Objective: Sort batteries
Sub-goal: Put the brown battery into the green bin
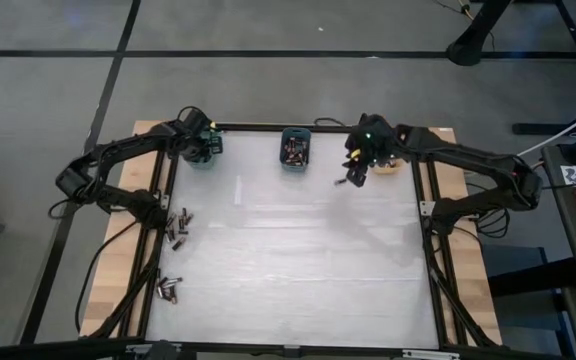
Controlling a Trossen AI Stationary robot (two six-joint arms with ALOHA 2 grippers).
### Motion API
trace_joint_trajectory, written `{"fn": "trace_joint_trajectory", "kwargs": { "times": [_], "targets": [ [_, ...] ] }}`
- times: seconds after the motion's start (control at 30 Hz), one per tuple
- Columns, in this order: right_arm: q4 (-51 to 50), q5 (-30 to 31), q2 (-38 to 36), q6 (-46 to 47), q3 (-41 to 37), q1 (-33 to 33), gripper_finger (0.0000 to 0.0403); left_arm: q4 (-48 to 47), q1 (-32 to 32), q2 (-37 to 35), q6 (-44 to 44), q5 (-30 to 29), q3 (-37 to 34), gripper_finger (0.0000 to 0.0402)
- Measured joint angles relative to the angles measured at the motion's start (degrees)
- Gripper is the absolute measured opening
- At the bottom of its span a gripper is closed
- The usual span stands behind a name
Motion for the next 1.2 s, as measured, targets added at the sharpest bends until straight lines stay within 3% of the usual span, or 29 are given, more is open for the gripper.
{"fn": "trace_joint_trajectory", "kwargs": {
  "times": [0.17,0.33,0.47,0.6,0.77,0.93,1.1,1.2],
  "targets": [
    [0.7,-1.6,0.0,0.3,0.0,-1.7,0.0146,0.0,1.3,0.0,0.9,0.5,0.0,0.0112],
    [5.1,-0.9,0.0,4.6,0.0,-1.7,0.0146,-0.4,3.5,-0.6,2.5,6.7,0.0,0.0169],
    [8.5,-0.9,0.0,9.0,0.0,-1.6,0.0146,1.9,2.2,-4.0,3.5,8.4,0.0,0.0191],
    [8.7,-0.4,0.0,12.7,0.0,-1.6,0.0146,9.0,-2.3,-9.8,5.1,8.5,0.0,0.0195],
    [6.2,2.4,0.0,15.2,0.0,-1.5,0.0146,26.5,-11.8,-12.7,12.2,12.2,0.0,0.0196],
    [5.8,5.7,0.0,16.3,0.0,-1.5,0.0146,40.7,-21.4,-7.4,18.2,13.4,0.6,0.0196],
    [8.4,6.7,0.0,17.1,0.0,-1.5,0.0146,39.6,-27.7,4.8,33.2,13.4,7.5,0.0196],
    [9.2,6.7,0.0,17.3,0.0,-1.5,0.0146,39.6,-29.3,13.1,37.4,13.6,14.0,0.0196]
  ]
}}
